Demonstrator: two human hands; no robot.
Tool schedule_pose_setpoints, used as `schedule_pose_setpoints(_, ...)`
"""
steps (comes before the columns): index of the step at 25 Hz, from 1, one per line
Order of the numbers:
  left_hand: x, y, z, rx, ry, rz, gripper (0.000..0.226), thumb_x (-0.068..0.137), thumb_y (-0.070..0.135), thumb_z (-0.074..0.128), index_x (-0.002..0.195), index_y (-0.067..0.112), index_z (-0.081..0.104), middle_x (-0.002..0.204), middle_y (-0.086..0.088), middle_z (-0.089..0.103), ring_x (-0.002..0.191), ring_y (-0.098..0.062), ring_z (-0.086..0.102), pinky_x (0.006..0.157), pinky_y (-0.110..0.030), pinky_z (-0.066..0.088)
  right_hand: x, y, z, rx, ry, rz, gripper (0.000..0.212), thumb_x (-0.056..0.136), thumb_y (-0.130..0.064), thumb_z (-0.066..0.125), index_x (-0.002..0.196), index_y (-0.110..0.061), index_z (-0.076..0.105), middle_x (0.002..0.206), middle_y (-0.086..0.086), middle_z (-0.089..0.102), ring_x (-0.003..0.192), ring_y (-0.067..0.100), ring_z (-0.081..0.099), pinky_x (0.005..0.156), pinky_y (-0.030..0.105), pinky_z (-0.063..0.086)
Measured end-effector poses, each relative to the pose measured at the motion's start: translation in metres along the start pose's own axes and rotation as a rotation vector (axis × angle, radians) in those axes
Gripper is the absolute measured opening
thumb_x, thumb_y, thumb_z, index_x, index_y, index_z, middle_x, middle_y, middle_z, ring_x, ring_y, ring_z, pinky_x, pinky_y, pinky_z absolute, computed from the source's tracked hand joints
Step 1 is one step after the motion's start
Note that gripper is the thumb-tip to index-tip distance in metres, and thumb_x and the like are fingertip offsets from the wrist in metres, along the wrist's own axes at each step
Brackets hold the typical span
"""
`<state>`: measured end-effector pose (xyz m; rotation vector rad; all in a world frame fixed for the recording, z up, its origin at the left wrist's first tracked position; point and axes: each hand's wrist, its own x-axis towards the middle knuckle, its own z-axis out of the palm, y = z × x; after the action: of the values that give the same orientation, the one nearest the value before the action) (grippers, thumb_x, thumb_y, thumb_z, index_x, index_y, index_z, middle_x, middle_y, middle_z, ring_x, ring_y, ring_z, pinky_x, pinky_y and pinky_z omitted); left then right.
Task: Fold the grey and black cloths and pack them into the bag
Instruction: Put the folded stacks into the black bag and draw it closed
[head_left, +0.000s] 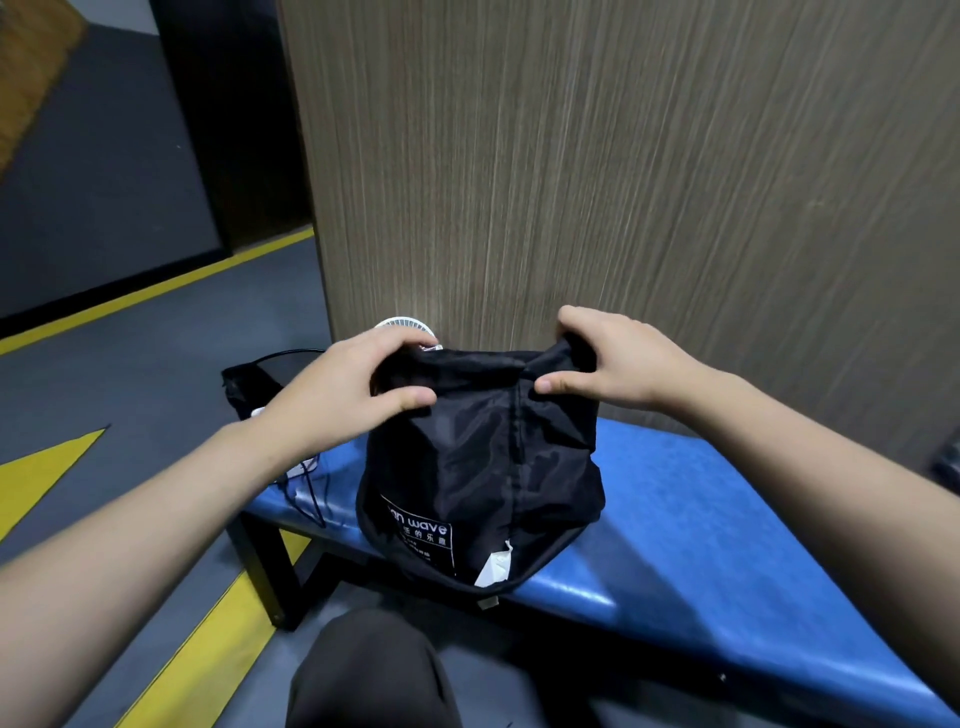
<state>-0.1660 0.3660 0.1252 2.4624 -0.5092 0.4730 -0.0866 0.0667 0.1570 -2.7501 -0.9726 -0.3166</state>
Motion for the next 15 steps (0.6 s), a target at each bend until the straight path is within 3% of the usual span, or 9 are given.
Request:
schedule_pose_setpoints(4,0.006,0.015,0.009,0.049,-0.041,-0.065,0.04,0.089,0.039,0.07,0.128,0.04,0.06,0.091,0.027,0.063,0.079,0.018,0.055,0.069,-0.003,0.036,-0.002,0.0,0.001,0.125,0.002,-0.033,0.045,0.077,-0.059,0.073,0.093,-0.03,0.042,0.086,-0.018,0.053,0.08,0.007,0.053,0.071,0.038,0.045)
schedule_pose_setpoints(7,0.009,0.031,0.018,-0.007,-0.031,0.002,0.059,0.093,0.029,0.067,0.142,0.05,0.043,0.098,0.034,0.062,0.08,0.027,0.051,0.074,-0.002,0.037,-0.005,-0.003,0.0,0.203,-0.001,-0.042,0.036,0.08,-0.047,0.076,0.105,-0.039,0.052,0.093,-0.016,0.06,0.086,0.012,0.059,0.082,0.042,0.051)
schedule_pose_setpoints(10,0.015,0.04,0.033,-0.126,-0.061,0.021,0.068,0.093,0.025,0.067,0.143,0.057,0.035,0.107,0.028,0.068,0.094,0.013,0.061,0.087,-0.016,0.046,-0.011,-0.008,0.002,0.27,-0.039,-0.045,0.05,0.083,-0.039,0.078,0.125,-0.049,0.053,0.091,-0.015,0.064,0.084,0.01,0.061,0.081,0.033,0.05)
schedule_pose_setpoints(13,0.02,0.044,0.053,-0.243,-0.072,0.026,0.071,0.091,0.02,0.07,0.145,0.05,0.035,0.09,0.008,0.069,0.082,-0.007,0.065,0.085,-0.031,0.051,-0.019,-0.013,0.008,0.273,-0.11,-0.08,0.066,0.081,-0.042,0.079,0.138,-0.047,0.047,0.106,-0.021,0.063,0.09,-0.003,0.057,0.087,0.026,0.046)
schedule_pose_setpoints(15,0.022,0.047,0.064,-0.33,-0.071,0.02,0.074,0.09,0.017,0.071,0.146,0.047,0.032,0.09,0.004,0.068,0.075,-0.024,0.061,0.079,-0.039,0.052,-0.023,-0.013,0.015,0.265,-0.154,-0.101,0.073,0.08,-0.044,0.08,0.143,-0.042,0.044,0.116,-0.011,0.059,0.105,0.006,0.056,0.094,0.027,0.043)
